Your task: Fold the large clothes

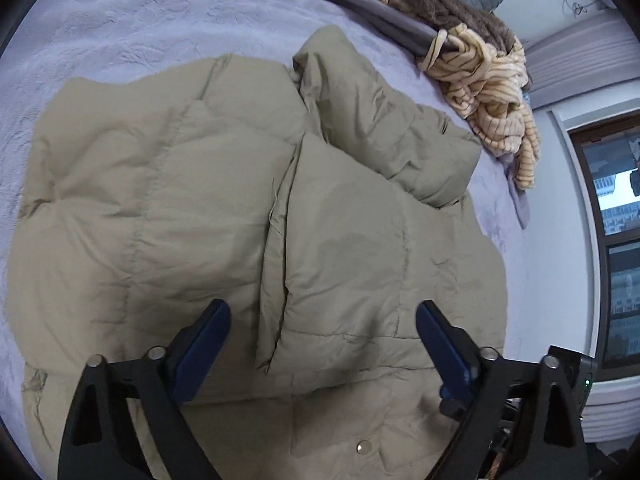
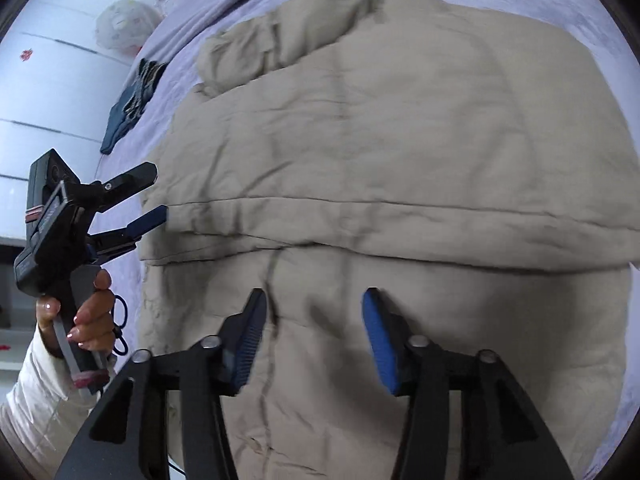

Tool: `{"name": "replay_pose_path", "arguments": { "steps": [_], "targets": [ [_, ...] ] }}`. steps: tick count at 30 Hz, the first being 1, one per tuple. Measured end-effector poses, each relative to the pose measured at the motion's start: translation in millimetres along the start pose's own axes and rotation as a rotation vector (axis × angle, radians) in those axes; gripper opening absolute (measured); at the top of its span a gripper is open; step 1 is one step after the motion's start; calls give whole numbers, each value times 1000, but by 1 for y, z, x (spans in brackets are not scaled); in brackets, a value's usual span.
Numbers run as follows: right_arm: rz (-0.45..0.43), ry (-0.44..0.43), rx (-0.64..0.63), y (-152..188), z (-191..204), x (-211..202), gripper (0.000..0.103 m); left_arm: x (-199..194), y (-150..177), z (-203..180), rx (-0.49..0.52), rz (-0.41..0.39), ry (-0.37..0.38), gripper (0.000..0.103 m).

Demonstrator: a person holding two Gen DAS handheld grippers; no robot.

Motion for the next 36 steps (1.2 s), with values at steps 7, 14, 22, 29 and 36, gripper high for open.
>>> {"name": "replay_pose_path", "arguments": {
  "steps": [7,14,22,29,36],
  "targets": [
    [-84,251,9,-2,-77,-30,7,12,-5,-27,53,-12,8,10],
    [-204,438,-15,-29,-104,-66,7,-11,2,8,57,-69,-92,10],
    [-126,408,32,-23,-124,-42,6,-2,3,23,119,-125,-269,11],
    [-59,160,21,9,-105,-78,58,-52,-1,43,105,-201,-319,11],
    [-343,0,366,0,-165,-112,63,-45,-13,-7,163,-226,-251,11]
  ]
}}
Point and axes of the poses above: each gripper's, at about its wrist camera, not at the fingertips, and x roughly the way its jaws point, z to its left, y to its underside, the point moved 4 cm from there along x, roughly the way its jaws point, and after that the axes turned 9 degrees about -x, right-handed, at the moved point
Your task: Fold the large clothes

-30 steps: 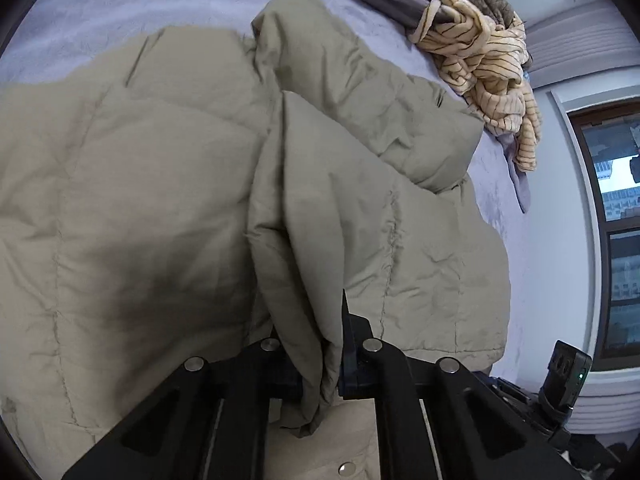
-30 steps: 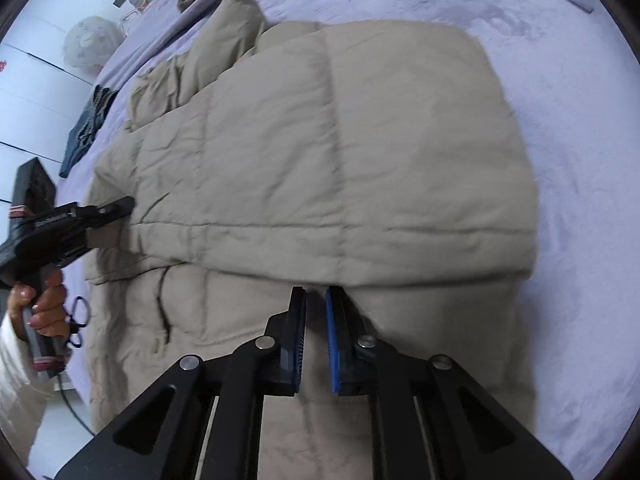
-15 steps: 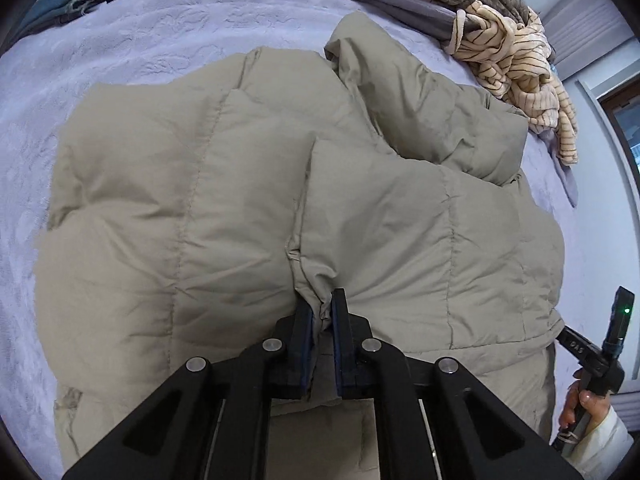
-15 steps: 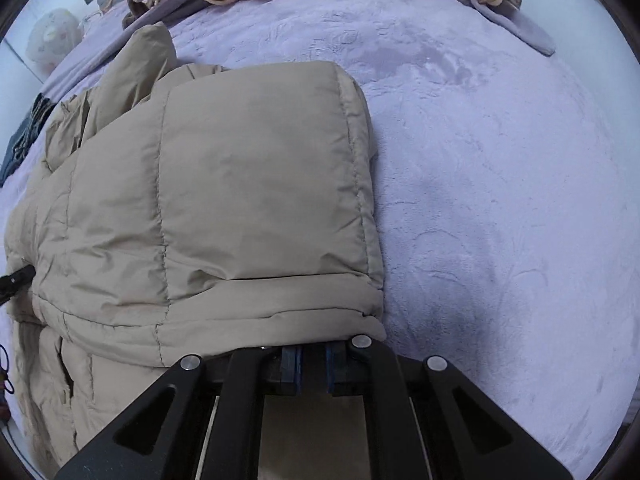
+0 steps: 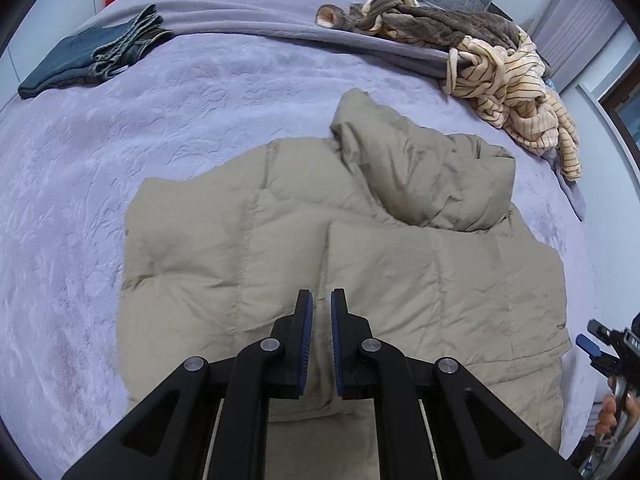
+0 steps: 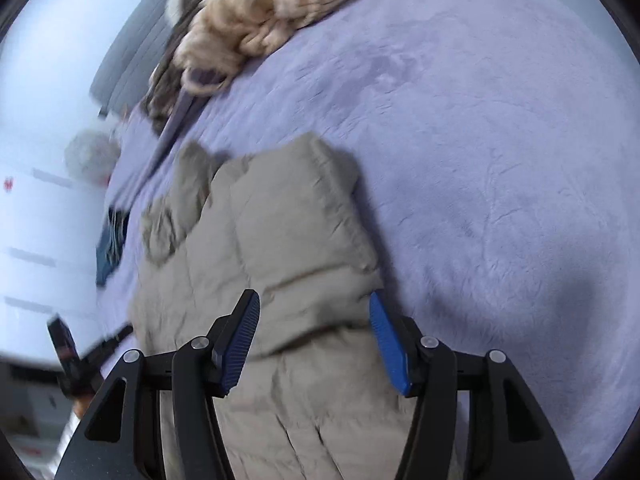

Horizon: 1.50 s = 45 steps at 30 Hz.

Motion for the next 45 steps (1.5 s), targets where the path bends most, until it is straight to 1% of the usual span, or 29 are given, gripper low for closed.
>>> {"name": "replay_pose_path", "arguments": {
  "steps": [1,2,3,4,5,6,7,8,10,12,15,16,18,20,22,25,27,28,30,33,35,39,42,45],
  "targets": [
    [-9,-31,95,-9,-15,12,63,7,-3,-14,6,1,13,11],
    [5,-59,176,-16,-28,27,63,11,-3,-22,14,1,24,11],
    [39,-93,259,-20,-37,44,61,16,-3,-31,25,2,23,11],
    [64,-124,296,-23,-33,59,52,22,-1,-39,44,4,7,11],
    [74,-137,271,-25,-24,67,25,28,1,-41,60,8,-15,11],
    [74,-113,205,-28,-13,70,20,36,3,-41,78,15,-49,11],
    [67,-59,102,-32,1,71,20,47,7,-39,91,29,-101,11],
    [70,-4,11,-34,11,73,20,57,10,-34,95,51,-120,11],
    [100,105,-106,-32,13,84,20,73,17,-27,93,77,-90,11],
    [111,163,-151,-33,4,94,20,79,20,-27,111,72,-87,11],
    [101,157,-133,-35,-1,95,21,82,21,-33,164,66,-124,11],
    [91,166,-130,-34,0,91,22,79,21,-35,170,64,-129,11],
    [78,214,-155,-29,2,77,25,71,20,-34,166,60,-132,11],
    [51,265,-210,-22,10,58,25,57,20,-31,161,47,-137,11],
    [24,302,-279,-9,23,42,25,41,24,-27,157,30,-122,11],
    [-2,326,-364,14,39,21,25,21,35,-25,160,24,-90,11],
    [1,334,-406,29,46,18,25,18,44,-25,174,31,-83,11],
    [10,343,-427,34,50,22,25,21,50,-25,187,39,-94,11],
    [48,379,-454,42,51,36,25,35,62,-22,206,66,-140,11],
    [116,408,-428,50,34,59,25,51,69,-15,202,70,-154,11],
    [134,395,-403,51,26,64,25,53,67,-12,186,81,-149,11],
    [131,393,-389,47,30,49,27,41,62,-12,183,87,-170,11],
    [128,377,-367,51,33,34,35,27,64,-10,184,80,-186,11],
    [131,352,-344,59,36,22,40,11,69,-7,175,74,-184,11]
  ]
}}
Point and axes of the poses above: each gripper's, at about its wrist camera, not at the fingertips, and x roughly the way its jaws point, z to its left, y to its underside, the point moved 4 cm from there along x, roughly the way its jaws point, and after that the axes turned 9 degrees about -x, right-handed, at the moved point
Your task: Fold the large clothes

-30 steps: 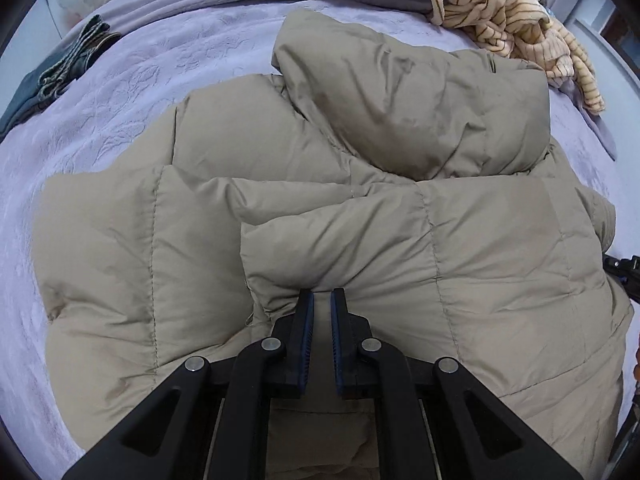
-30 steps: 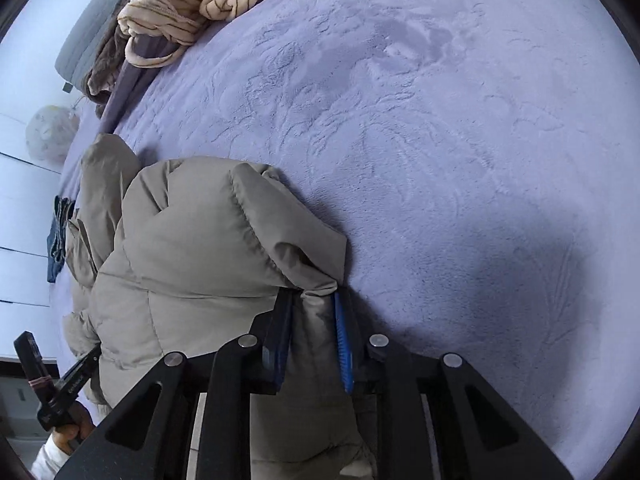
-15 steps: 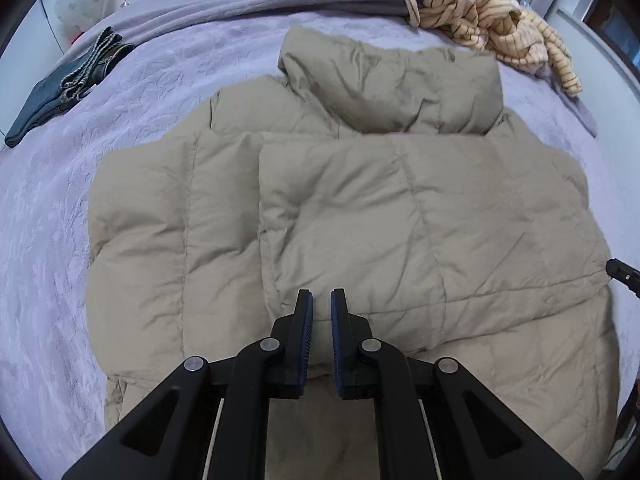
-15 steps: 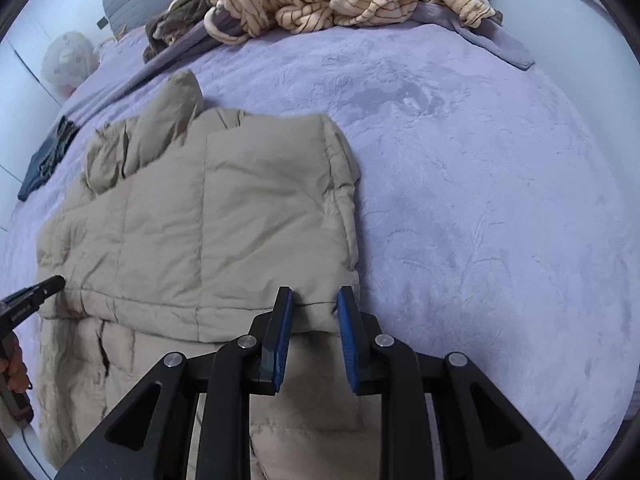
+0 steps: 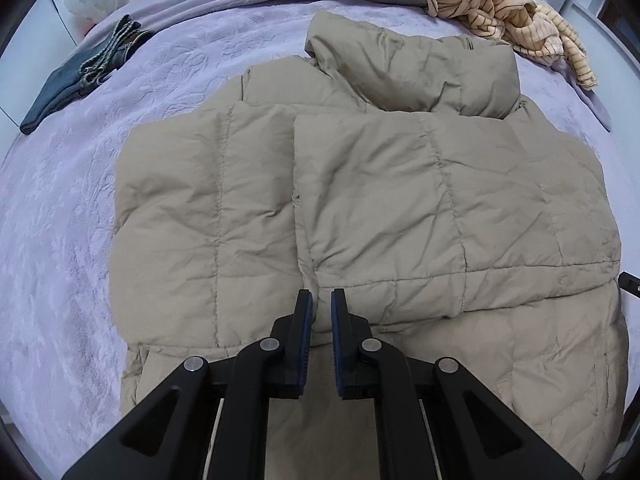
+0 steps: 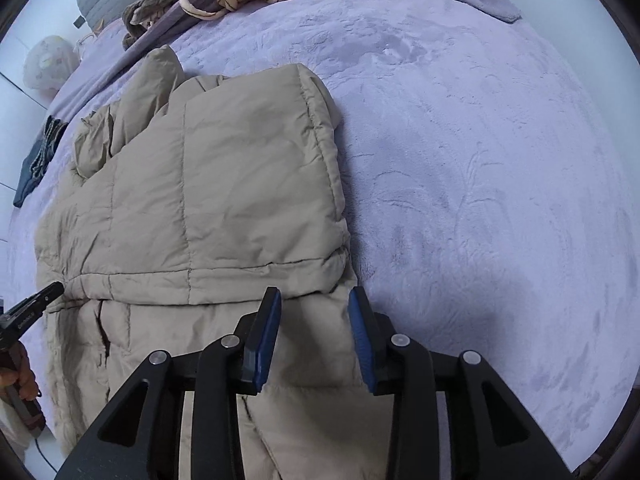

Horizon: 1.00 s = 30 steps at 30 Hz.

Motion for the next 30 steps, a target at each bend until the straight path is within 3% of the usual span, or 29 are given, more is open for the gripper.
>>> {"name": "replay_pose_path", "arguments": {
  "steps": [6,7,9,10,15,18,26,30],
  "targets": [
    [18,-44,-8,20,14,-14,53,-27,10,12,-43,-17,8,11],
    [20,-48,-11,22,17,-15,55,-31,12,13,-49,-23,-1,34],
    [22,-55,-13,28,22,-19,60,-34,15,17,-58,-22,-47,99],
    [24,-62,-12,30,24,-20,61,-40,18,17,-61,-48,-79,102],
    [31,-88,-32,38,34,-27,69,-51,31,17,-71,-41,-92,102],
    [23,-101,-48,45,42,-36,83,-61,44,18,-105,-23,-118,102],
    [4,-171,-86,63,59,-53,86,-84,83,17,-130,24,-129,102],
    [43,-231,-103,73,67,-53,86,-96,103,12,-149,29,-123,102]
  ]
}}
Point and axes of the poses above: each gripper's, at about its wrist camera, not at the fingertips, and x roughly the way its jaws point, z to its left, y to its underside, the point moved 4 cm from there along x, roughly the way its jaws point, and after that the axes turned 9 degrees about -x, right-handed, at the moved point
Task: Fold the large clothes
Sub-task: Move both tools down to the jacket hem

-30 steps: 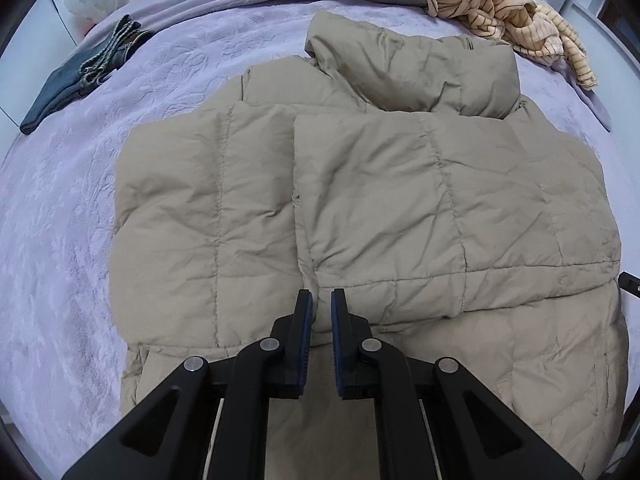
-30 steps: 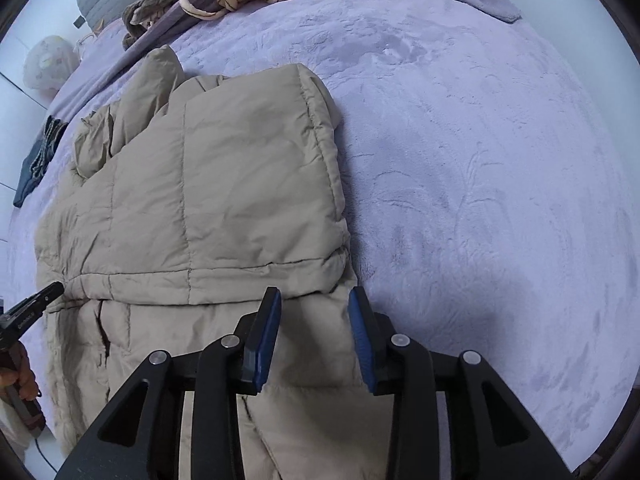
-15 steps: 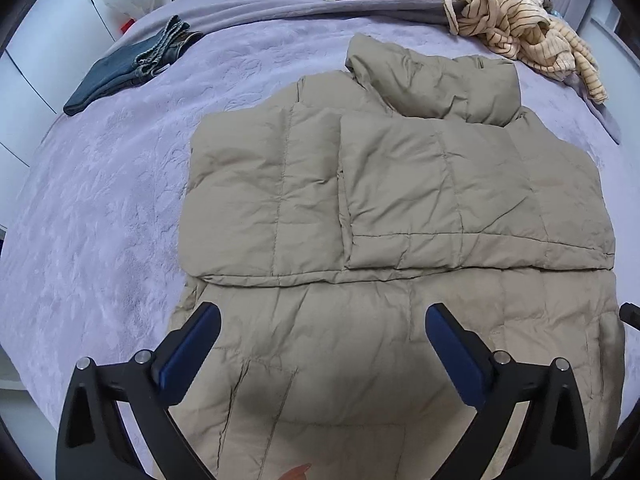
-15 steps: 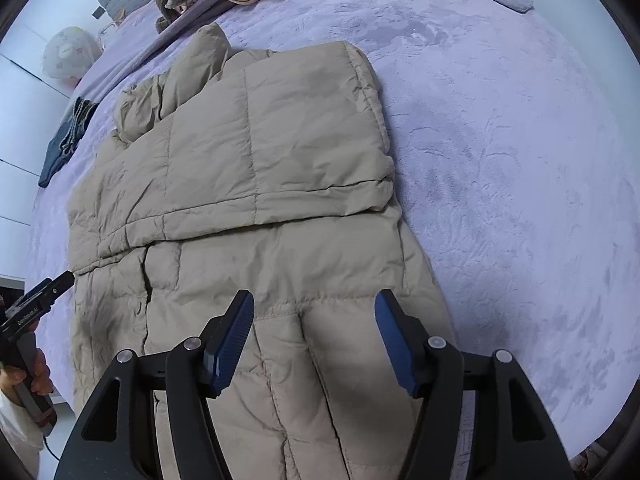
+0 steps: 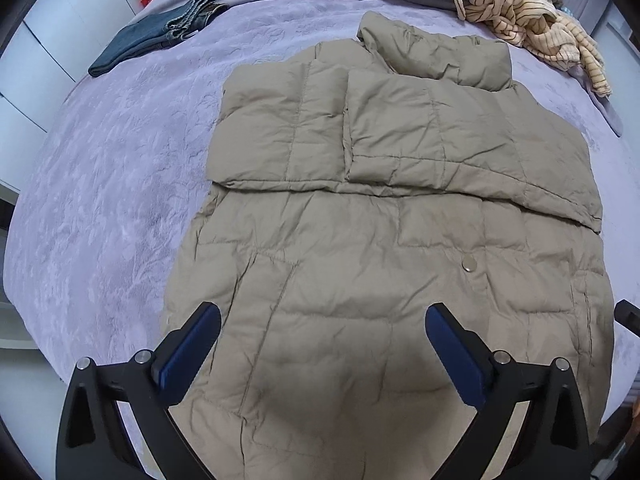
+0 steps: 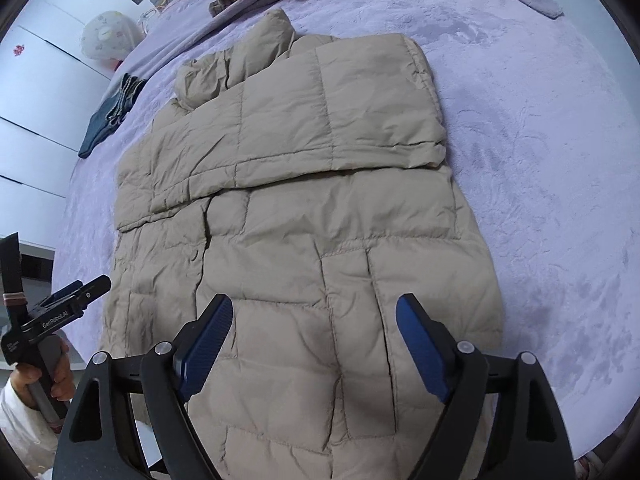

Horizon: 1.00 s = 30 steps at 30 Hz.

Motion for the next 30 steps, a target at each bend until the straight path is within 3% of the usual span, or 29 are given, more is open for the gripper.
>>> {"name": "replay_pose_path", "arguments": {
  "steps": [5,12,20,30],
  "targets": [
    [91,-59,-8,15,2,13,86,-9,30,0,-43,4,-6,102],
    [125,-106,44,34,-1,17,86,-11,67,5,-43,49,-13,102],
    [133,-120,144,67,14,26,86,-5,88,30,-6,68,16,102],
    [94,-86,272,135,37,21,86,10,133,91,-4,120,65,102]
  ]
}}
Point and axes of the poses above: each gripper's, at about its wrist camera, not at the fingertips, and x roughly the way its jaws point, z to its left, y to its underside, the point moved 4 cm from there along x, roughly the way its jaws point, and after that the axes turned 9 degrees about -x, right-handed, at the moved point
